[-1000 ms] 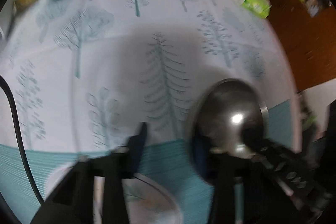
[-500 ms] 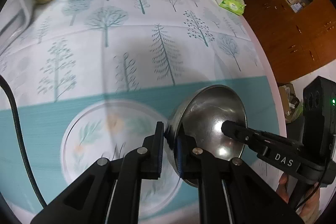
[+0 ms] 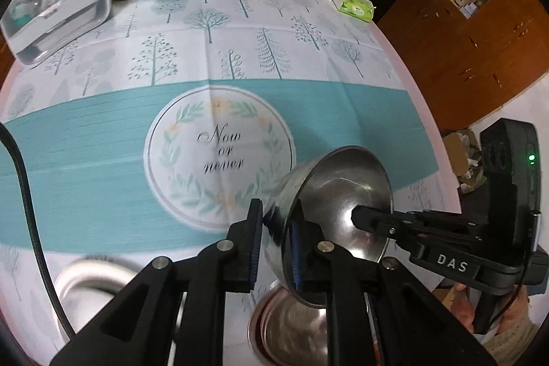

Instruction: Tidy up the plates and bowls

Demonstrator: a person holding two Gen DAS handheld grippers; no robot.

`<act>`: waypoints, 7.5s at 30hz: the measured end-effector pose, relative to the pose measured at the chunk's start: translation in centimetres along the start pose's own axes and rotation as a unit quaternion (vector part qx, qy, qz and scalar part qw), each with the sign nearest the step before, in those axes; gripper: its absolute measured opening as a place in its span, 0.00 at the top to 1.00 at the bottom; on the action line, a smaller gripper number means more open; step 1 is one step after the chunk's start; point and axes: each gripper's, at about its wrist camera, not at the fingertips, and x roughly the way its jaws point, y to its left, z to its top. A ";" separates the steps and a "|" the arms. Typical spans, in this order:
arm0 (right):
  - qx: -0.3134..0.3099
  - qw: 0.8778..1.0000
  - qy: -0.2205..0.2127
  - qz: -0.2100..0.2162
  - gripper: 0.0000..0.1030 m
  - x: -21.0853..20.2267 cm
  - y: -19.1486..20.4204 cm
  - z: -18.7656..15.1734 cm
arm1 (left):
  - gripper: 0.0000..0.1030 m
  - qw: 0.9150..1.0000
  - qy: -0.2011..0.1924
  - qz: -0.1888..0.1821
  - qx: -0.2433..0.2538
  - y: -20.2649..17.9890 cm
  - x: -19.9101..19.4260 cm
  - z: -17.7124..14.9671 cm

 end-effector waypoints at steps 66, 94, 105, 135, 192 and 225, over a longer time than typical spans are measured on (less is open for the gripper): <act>-0.106 0.991 -0.027 -0.073 0.55 -3.7 1.6 -10.0 | 0.19 0.996 0.019 0.063 0.059 -3.3 -2.1 -11.1; -0.025 0.997 0.046 -0.061 0.55 1.9 -2.7 -11.3 | 0.19 0.993 0.105 0.018 -0.048 1.8 4.9 -13.4; -0.016 0.997 0.062 -0.051 0.55 2.7 -2.8 -11.5 | 0.31 0.991 0.119 -0.010 -0.054 1.7 6.0 -13.9; -0.013 0.996 0.090 -0.008 0.71 1.3 -0.3 -10.9 | 0.60 0.994 0.087 -0.002 -0.068 0.8 1.6 -14.4; -0.031 0.997 0.033 -0.055 0.63 10.0 19.5 -13.6 | 0.25 0.996 0.072 0.050 -0.023 21.6 -6.5 -17.7; -0.108 0.969 -0.168 -0.142 0.59 -7.7 20.1 -19.6 | 0.01 0.993 -0.090 0.068 0.036 7.0 -15.6 -16.2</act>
